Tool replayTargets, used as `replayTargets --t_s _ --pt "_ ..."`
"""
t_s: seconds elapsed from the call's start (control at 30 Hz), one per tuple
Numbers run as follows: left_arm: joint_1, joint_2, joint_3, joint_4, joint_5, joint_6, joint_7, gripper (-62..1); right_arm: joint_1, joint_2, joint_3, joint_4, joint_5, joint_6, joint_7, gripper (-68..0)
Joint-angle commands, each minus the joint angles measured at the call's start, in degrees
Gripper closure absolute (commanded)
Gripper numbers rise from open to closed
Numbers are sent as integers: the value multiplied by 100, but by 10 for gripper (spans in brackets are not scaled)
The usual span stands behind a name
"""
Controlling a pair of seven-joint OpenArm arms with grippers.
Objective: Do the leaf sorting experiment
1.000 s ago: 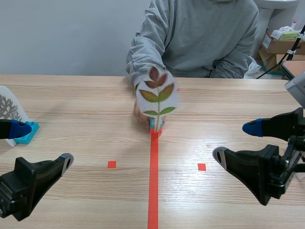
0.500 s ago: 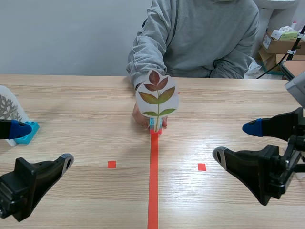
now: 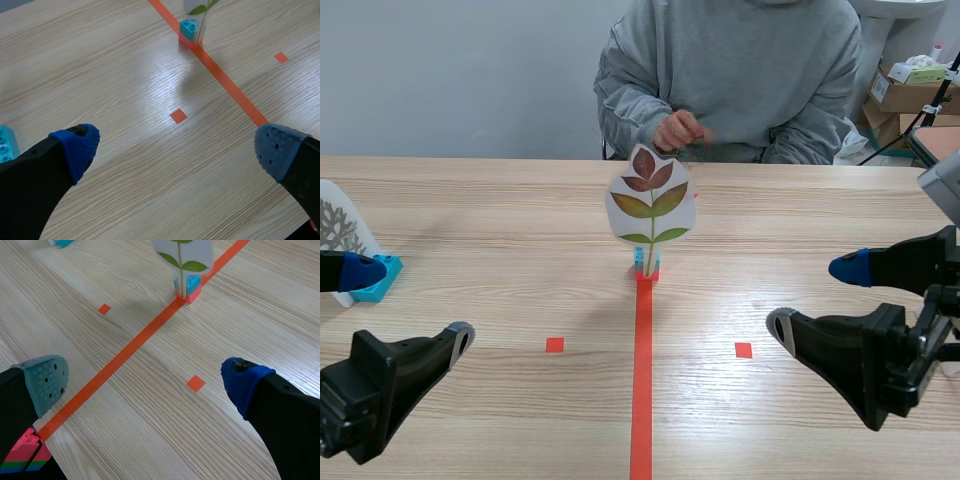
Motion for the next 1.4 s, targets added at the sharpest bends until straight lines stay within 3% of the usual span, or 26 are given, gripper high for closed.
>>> replayTargets --t_s 0.0,1.37 --pt "-4 13 -68 66 -55 11 -96 -623 70 76 83 79 68 48 68 -634" --pt "-136 13 -55 50 -2 4 28 -623 70 76 83 79 68 48 68 -634"
